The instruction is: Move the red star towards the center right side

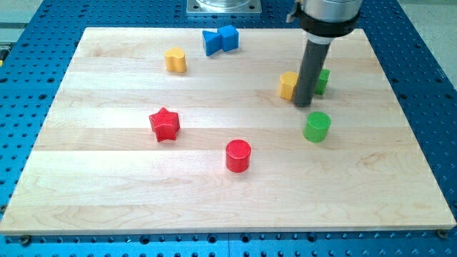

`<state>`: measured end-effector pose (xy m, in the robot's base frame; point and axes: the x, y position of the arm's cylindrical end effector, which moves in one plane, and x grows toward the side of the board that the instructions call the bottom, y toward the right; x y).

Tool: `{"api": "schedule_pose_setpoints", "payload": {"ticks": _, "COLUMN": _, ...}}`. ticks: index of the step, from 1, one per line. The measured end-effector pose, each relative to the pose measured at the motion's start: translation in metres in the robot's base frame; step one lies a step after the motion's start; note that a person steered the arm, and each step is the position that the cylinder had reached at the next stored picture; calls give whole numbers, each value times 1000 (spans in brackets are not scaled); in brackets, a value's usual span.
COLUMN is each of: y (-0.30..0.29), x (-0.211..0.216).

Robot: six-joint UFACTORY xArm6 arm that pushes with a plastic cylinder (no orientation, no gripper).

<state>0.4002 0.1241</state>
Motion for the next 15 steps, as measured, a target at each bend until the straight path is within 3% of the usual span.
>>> {"api": "schedule_pose_setpoints", "payload": {"ticks": 1, "y": -53, "x": 0}}
{"api": "schedule_pose_setpoints", "payload": {"ticks": 3, "y": -213, "x": 34}}
{"api": "schedule_pose_setpoints", "payload": {"ticks": 4, "y": -276, "x": 25}}
{"api": "schedule_pose_setpoints", "payload": {"ticks": 5, "y": -295, "x": 66}}
{"api": "schedule_pose_setpoints", "payload": {"ticks": 7, "y": -128, "x": 41}}
{"api": "schedule_pose_setpoints", "payload": {"ticks": 8, "y": -172, "x": 69}}
{"api": "schedule_pose_setpoints", "payload": {"ticks": 10, "y": -77, "x": 44}}
{"api": "schedule_pose_setpoints", "payload": {"ticks": 12, "y": -67, "x": 93}}
{"api": "schedule_pose_setpoints", "payload": {"ticks": 13, "y": -32, "x": 63}}
{"api": "schedule_pose_setpoints", "payload": {"ticks": 15, "y": -46, "x": 32}}
